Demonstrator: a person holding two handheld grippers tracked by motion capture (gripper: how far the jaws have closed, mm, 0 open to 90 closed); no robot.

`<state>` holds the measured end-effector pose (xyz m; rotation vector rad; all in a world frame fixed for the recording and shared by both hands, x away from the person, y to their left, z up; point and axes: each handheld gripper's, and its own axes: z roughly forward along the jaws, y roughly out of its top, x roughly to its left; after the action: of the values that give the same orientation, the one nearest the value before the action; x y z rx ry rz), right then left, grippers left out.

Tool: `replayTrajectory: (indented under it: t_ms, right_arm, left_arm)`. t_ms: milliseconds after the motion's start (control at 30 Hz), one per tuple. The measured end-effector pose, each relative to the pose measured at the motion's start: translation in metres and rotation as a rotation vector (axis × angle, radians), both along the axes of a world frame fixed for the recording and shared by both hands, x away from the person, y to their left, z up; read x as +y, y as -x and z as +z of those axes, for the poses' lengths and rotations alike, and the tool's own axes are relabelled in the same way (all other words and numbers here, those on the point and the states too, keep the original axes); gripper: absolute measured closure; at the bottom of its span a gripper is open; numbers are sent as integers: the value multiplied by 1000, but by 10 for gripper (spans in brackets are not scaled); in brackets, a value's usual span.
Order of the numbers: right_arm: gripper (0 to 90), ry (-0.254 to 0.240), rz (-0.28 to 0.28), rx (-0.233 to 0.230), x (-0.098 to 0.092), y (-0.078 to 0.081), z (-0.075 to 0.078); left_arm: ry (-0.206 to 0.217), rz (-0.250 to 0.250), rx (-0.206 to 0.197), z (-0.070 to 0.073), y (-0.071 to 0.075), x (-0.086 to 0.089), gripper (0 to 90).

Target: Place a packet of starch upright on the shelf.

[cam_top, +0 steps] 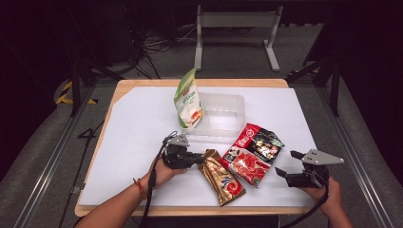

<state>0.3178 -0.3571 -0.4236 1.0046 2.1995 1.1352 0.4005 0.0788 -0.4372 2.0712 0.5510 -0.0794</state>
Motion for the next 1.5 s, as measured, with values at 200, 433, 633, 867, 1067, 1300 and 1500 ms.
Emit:
replayTrajectory:
  t_ms: [200, 433, 633, 867, 1067, 1300, 1500]
  right_arm:
    - [133, -3, -10, -5, -1, 0, 1]
    - [132, -6, -18, -2, -1, -2, 1]
    - [132, -7, -20, -3, -1, -2, 1]
    - [133, -13, -18, 0, -1, -4, 1]
    - [133, -14, -19, 1, -1, -4, 0]
    - [133, -21, -23, 6, -2, -5, 0]
    - [134, -24, -30, 7, -3, -5, 0]
  left_arm:
    - [75, 35, -35, 19, 3, 15, 847]
    - [171, 71, -87, 41, 8, 30, 856]
    - [188, 70, -104, 45, 11, 33, 856]
    - [227, 95, -130, 51, 12, 37, 859]
    - [263, 103, -143, 59, 15, 40, 861]
    - [366, 134, -155, 75, 17, 49, 866]
    - [423, 187, -184, 93, 11, 51, 867]
